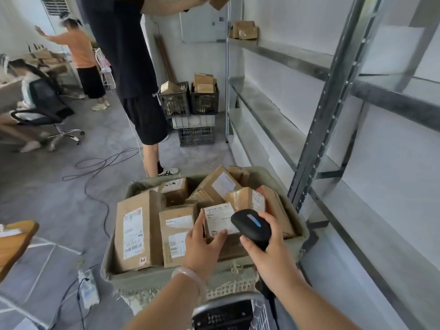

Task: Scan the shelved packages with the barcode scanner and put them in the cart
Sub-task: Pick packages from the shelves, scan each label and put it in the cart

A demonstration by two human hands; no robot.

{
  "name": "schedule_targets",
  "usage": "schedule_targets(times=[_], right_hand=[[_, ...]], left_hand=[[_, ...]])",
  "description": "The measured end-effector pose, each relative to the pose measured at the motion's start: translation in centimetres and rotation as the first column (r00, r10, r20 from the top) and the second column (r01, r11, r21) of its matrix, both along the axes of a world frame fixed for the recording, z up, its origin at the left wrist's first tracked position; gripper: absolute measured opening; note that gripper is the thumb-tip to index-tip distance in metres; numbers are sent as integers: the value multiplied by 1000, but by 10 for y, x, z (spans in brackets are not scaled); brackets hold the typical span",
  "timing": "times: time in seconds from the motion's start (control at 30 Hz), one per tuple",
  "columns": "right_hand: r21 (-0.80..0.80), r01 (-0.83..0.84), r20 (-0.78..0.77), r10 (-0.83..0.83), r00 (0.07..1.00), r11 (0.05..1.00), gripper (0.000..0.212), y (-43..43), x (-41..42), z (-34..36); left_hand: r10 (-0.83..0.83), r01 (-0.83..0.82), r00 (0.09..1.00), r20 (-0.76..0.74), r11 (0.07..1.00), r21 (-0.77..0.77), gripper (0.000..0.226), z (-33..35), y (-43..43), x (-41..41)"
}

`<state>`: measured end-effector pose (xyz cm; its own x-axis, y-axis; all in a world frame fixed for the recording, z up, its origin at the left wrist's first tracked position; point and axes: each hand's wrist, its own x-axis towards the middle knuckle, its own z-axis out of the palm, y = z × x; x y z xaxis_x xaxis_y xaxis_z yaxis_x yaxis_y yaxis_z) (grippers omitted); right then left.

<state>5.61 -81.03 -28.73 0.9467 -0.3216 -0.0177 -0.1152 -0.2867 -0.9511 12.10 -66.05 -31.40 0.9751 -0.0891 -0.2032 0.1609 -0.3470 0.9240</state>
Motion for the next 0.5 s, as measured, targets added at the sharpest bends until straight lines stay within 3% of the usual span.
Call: schedule_targets(times=[0.13, 0.37, 0.5], right_hand=[[-16, 26, 15, -26, 1000, 1000, 62, 7, 28, -2], [-50, 45, 4, -45, 999, 998, 63, 14, 54, -5], [-48, 84, 20, -83, 996, 995, 63, 15, 60, -9]], left_hand=[[-18, 19, 998, -59, 999, 27, 82, -2, 1, 25], [-72, 59, 996, 52, 976, 212, 67, -4, 7, 42], [-178, 70, 966, 187, 878, 474, 65, -3, 12, 49]])
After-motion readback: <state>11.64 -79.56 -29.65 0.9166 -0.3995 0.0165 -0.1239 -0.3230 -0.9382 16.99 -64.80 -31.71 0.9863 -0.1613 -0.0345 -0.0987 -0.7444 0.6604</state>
